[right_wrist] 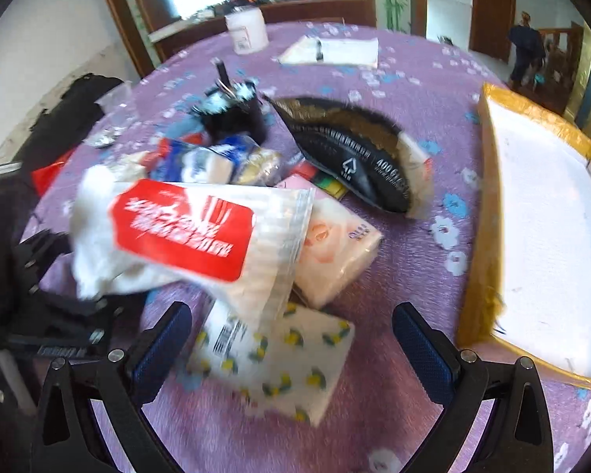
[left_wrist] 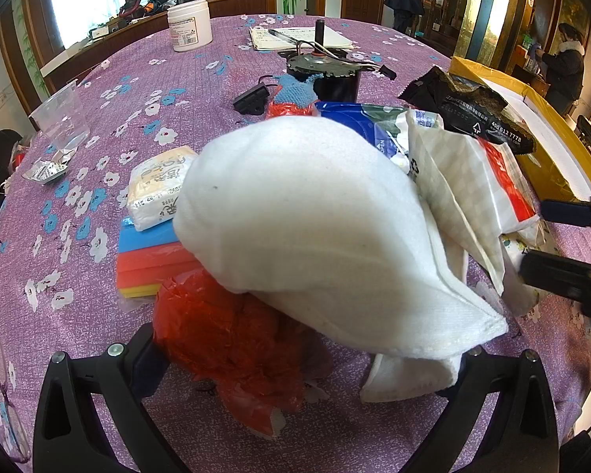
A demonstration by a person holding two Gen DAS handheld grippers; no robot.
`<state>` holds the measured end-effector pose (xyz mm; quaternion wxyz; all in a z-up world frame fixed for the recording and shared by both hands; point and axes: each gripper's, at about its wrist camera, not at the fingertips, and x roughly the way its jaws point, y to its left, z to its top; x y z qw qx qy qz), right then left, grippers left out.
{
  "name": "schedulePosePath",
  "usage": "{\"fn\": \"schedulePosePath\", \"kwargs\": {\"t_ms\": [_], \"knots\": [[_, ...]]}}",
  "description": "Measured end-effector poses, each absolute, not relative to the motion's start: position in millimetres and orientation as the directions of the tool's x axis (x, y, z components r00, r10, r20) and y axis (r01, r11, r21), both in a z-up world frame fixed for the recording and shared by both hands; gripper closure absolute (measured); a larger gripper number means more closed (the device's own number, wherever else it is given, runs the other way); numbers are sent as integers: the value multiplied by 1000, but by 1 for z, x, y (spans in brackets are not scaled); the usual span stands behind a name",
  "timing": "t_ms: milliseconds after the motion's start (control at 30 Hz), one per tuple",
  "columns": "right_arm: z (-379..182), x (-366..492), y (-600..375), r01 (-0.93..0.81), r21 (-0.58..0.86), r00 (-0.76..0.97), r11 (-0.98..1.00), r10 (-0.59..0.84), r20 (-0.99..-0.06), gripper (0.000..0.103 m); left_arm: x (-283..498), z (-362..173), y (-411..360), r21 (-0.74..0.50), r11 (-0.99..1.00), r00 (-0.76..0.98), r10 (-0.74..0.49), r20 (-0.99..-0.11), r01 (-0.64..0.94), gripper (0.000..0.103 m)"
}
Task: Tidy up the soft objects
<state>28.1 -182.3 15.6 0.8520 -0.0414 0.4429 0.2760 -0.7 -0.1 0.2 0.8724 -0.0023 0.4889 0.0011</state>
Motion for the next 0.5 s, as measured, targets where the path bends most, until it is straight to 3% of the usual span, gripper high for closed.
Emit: {"fn": "schedulePosePath", "kwargs": {"t_ms": [333, 500], "knots": [[53, -31, -240, -615, 267, 440, 742, 604, -665, 5, -1, 0, 0, -3, 1000, 522, 0, -853, -4, 0], [32, -29, -235, -651, 254, 387, 715, 601, -699, 11, -1, 0, 0, -3, 1000, 522, 0, -853, -4, 0]]}}
